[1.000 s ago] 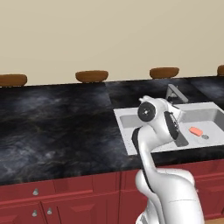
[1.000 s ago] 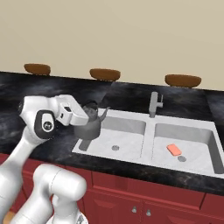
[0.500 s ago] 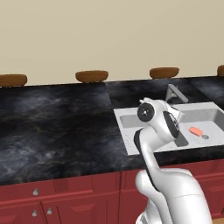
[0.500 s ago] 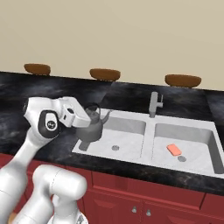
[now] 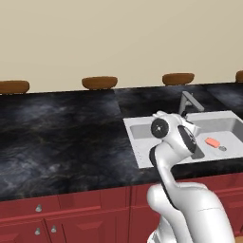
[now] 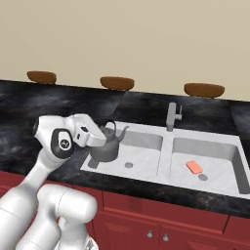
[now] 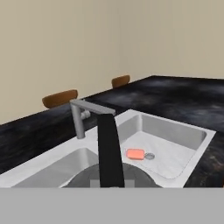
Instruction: Open the cabinet, pick the kettle from the cabinet, and place it in the sink.
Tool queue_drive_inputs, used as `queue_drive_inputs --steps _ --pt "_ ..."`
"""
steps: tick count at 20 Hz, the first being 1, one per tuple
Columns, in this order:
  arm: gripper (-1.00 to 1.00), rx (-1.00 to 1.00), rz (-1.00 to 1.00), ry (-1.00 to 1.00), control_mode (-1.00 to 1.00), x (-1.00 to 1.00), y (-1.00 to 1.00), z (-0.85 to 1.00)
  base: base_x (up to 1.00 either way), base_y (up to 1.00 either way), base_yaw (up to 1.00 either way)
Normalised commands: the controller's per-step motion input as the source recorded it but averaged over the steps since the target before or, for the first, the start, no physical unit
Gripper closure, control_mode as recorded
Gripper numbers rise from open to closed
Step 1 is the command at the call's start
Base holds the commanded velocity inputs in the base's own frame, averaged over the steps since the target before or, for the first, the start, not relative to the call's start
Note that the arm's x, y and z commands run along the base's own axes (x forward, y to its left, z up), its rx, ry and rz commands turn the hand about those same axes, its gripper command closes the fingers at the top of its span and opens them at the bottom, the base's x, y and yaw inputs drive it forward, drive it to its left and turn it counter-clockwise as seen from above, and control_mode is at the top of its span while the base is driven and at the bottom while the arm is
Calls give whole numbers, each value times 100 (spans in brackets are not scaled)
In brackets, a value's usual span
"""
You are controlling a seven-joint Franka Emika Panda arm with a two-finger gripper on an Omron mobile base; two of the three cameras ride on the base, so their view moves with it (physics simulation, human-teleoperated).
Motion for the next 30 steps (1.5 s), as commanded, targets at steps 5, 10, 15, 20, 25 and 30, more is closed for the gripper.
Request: queue_drive_inputs --steps 5,10,15,20,25,30 --pt "100 -9 5 1 -100 23 -14 -7 0 0 0" --pt "100 -2 11 4 -100 14 -8 -7 0 0 0" --pt "100 0 9 22 -100 14 -3 -11 0 0 0" --pt "100 0 11 6 -100 22 -9 -10 0 0 0" --pt "100 0 7 0 -100 15 -6 -14 0 0 0" --pt "100 3 3 -1 -100 5 -6 -24 0 0 0"
